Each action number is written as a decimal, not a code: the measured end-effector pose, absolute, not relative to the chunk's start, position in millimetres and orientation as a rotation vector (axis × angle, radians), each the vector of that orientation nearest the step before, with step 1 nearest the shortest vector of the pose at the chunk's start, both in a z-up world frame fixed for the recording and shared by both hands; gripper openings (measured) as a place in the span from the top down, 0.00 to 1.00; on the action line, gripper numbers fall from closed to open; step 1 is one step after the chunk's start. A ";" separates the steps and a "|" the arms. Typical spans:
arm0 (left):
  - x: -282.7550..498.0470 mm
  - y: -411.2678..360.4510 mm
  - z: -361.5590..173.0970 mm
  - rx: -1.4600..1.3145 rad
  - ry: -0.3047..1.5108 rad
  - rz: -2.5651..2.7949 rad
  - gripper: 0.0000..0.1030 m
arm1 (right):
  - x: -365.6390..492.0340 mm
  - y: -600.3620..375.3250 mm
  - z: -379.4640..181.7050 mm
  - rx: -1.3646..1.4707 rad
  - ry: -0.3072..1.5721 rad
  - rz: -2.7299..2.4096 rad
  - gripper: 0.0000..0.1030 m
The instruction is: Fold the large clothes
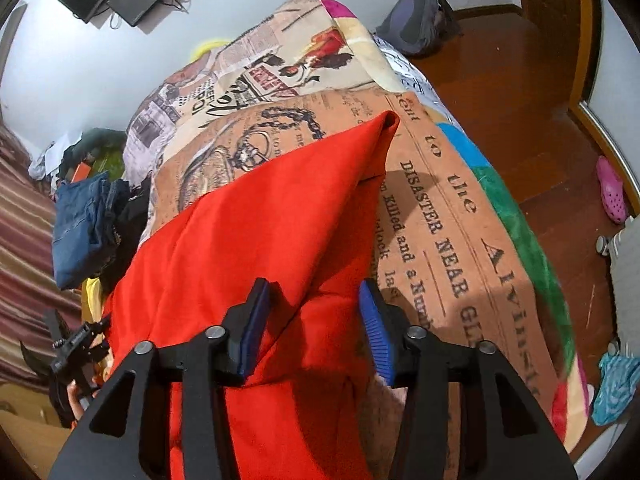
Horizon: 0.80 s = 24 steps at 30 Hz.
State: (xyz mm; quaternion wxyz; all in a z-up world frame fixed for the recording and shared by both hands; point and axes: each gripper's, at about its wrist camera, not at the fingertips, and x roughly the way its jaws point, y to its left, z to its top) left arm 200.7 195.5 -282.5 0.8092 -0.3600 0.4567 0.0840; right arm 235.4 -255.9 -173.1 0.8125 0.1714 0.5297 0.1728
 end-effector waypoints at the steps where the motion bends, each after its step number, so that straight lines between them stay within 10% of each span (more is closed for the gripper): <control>1: 200.6 196.4 -285.8 -0.782 0.977 0.166 0.35 | 237.1 -256.6 -175.5 0.369 1.134 0.370 0.53; 10: 205.1 205.5 -299.2 -0.941 0.979 0.027 0.35 | 255.8 -262.3 -193.6 0.526 1.138 0.438 0.41; 16: 209.3 194.1 -287.9 -0.924 0.968 -0.028 0.71 | 258.7 -251.0 -191.1 0.489 1.139 0.465 0.41; 24: 210.2 175.1 -251.6 -0.784 0.946 -0.004 0.86 | 254.2 -249.1 -173.8 0.479 1.068 0.488 0.81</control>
